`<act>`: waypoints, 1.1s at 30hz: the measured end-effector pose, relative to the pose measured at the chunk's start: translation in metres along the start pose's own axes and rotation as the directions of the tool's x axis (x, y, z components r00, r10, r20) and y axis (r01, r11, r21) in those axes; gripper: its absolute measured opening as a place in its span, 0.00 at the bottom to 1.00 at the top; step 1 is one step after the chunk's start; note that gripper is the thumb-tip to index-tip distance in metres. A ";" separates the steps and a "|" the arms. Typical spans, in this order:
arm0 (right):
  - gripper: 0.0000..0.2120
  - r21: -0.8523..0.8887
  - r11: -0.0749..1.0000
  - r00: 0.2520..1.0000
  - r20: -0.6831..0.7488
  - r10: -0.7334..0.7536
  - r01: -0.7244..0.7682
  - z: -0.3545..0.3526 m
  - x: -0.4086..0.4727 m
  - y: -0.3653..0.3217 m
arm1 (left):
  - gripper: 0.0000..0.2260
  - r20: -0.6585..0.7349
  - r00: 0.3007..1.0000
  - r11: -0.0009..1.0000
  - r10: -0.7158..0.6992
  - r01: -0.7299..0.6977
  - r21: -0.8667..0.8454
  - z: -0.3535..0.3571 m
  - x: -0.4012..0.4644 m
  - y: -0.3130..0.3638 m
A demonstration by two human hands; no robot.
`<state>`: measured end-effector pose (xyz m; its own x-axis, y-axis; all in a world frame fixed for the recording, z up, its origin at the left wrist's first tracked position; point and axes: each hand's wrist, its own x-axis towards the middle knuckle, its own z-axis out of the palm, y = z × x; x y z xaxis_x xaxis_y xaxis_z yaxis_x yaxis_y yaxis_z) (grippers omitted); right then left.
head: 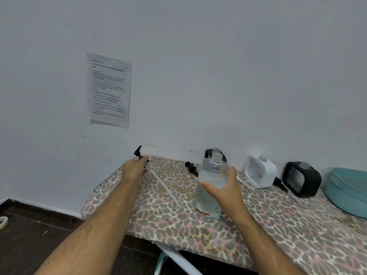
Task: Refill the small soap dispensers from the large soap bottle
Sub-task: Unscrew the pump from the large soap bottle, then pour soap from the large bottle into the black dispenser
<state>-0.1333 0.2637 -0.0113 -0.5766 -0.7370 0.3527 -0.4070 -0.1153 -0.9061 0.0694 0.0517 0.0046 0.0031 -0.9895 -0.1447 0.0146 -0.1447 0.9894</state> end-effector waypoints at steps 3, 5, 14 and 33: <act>0.34 0.007 1.000 1.000 0.002 0.007 -0.007 0.000 0.001 0.000 | 0.15 0.000 1.000 0.986 -0.013 0.013 0.164 0.006 0.008 -0.014; 0.34 0.011 1.000 1.000 0.003 0.002 -0.002 0.000 0.000 -0.001 | 0.17 0.006 1.000 0.964 -0.022 0.020 0.264 0.010 0.007 -0.020; 0.35 0.023 1.000 1.000 0.002 -0.012 0.012 0.001 0.001 0.001 | 0.20 0.023 1.000 0.834 0.014 -0.025 0.552 0.020 0.008 -0.039; 0.34 0.009 1.000 1.000 0.004 -0.011 0.011 -0.001 -0.001 -0.002 | 0.24 0.066 0.984 0.601 0.166 -0.154 0.784 0.022 -0.017 -0.045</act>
<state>-0.1327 0.2650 -0.0101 -0.5692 -0.7381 0.3622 -0.4070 -0.1298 -0.9042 0.0465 0.0748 -0.0368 -0.0603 -0.9979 0.0227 -0.7761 0.0612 0.6276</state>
